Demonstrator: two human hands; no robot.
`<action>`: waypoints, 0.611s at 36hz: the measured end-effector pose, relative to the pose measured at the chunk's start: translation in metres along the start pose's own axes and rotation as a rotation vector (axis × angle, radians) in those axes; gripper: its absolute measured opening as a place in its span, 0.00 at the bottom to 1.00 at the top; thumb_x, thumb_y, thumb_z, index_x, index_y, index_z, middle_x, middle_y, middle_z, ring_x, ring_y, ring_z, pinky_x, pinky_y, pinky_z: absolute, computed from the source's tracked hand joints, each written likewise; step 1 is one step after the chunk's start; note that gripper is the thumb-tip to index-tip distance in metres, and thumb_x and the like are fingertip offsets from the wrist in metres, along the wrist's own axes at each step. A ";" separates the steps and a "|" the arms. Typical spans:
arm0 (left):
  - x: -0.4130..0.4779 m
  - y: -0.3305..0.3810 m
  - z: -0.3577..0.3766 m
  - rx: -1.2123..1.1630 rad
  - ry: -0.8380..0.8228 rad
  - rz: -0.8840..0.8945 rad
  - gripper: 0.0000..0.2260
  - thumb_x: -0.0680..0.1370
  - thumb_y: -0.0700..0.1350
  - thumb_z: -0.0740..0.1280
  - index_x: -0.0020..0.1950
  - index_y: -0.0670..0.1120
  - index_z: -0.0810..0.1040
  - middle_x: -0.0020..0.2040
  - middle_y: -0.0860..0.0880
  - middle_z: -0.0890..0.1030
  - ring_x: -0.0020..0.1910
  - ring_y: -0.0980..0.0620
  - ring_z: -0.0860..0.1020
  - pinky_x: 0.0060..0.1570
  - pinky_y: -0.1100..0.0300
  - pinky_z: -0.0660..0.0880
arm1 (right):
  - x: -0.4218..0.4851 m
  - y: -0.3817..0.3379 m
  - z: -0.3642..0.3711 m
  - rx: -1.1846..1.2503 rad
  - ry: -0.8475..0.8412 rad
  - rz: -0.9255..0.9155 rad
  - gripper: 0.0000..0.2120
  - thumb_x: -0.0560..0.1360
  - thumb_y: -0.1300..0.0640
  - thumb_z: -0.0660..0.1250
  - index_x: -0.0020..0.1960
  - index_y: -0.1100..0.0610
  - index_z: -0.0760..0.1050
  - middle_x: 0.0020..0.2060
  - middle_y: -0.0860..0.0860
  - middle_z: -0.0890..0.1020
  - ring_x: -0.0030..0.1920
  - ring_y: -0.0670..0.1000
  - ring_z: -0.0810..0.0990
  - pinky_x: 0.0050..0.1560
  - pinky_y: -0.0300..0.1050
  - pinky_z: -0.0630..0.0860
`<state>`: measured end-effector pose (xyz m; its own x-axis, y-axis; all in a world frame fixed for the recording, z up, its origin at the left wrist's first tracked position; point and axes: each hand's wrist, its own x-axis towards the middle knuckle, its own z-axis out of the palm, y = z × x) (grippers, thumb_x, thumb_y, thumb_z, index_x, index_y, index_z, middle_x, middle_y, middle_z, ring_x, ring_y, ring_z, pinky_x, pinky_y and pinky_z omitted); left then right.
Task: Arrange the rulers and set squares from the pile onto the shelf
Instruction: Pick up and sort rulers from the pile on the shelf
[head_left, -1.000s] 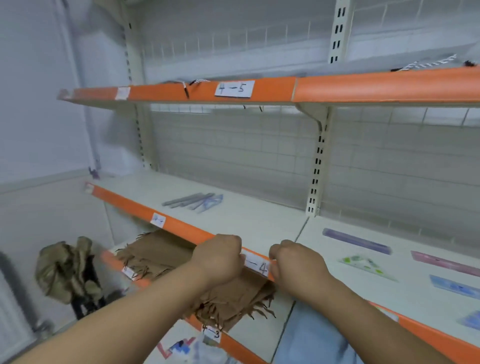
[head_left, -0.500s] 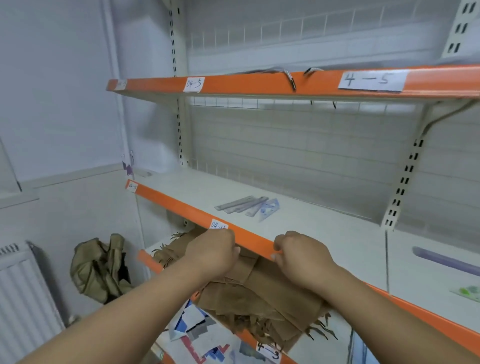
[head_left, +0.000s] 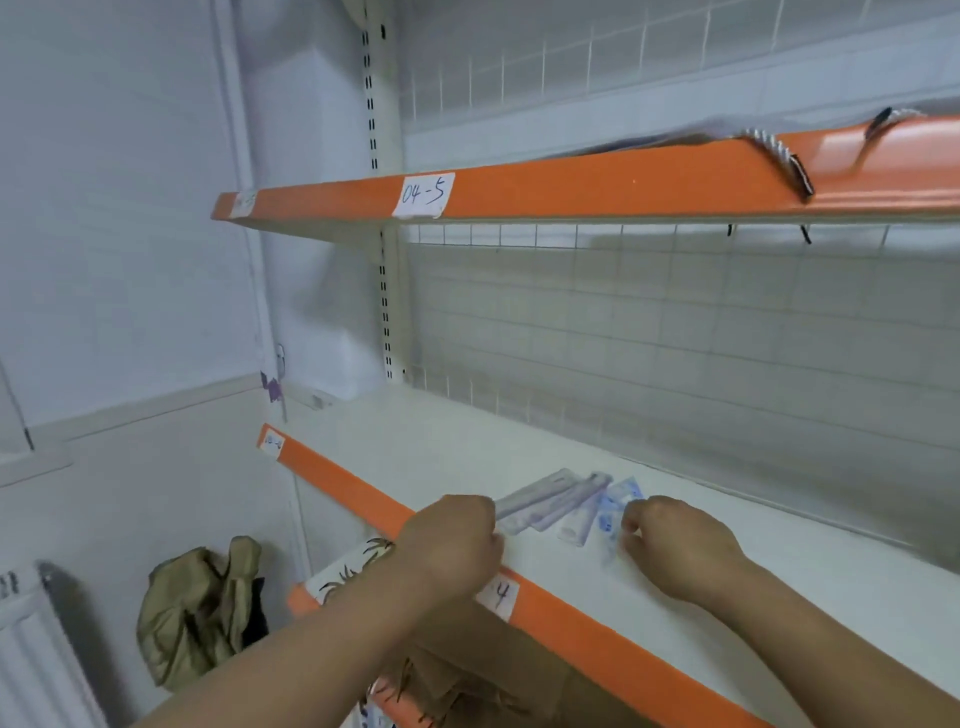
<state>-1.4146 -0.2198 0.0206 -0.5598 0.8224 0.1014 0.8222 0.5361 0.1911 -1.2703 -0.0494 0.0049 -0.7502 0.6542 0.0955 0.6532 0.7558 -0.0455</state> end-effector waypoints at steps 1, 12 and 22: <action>0.012 -0.001 0.001 -0.002 0.002 0.003 0.11 0.82 0.48 0.57 0.57 0.45 0.75 0.55 0.48 0.79 0.54 0.50 0.77 0.43 0.62 0.69 | 0.011 0.003 0.002 0.000 -0.003 0.016 0.12 0.79 0.53 0.57 0.57 0.52 0.76 0.53 0.49 0.79 0.53 0.50 0.78 0.43 0.40 0.69; 0.079 0.005 0.015 -0.022 -0.070 0.107 0.12 0.81 0.50 0.58 0.56 0.45 0.75 0.56 0.47 0.78 0.54 0.48 0.77 0.49 0.59 0.72 | 0.062 0.005 0.024 -0.064 -0.009 0.002 0.11 0.77 0.54 0.59 0.56 0.56 0.74 0.56 0.53 0.75 0.57 0.53 0.76 0.48 0.41 0.71; 0.115 0.006 0.025 0.007 -0.094 0.211 0.11 0.81 0.50 0.58 0.57 0.47 0.76 0.58 0.48 0.79 0.58 0.47 0.77 0.50 0.60 0.72 | 0.090 -0.024 0.039 -0.354 -0.095 -0.074 0.22 0.80 0.53 0.56 0.71 0.62 0.60 0.66 0.59 0.69 0.66 0.58 0.68 0.61 0.51 0.66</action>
<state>-1.4713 -0.1168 0.0092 -0.3639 0.9303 0.0470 0.9208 0.3516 0.1689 -1.3579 -0.0076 -0.0243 -0.7917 0.6108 -0.0076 0.5796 0.7551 0.3064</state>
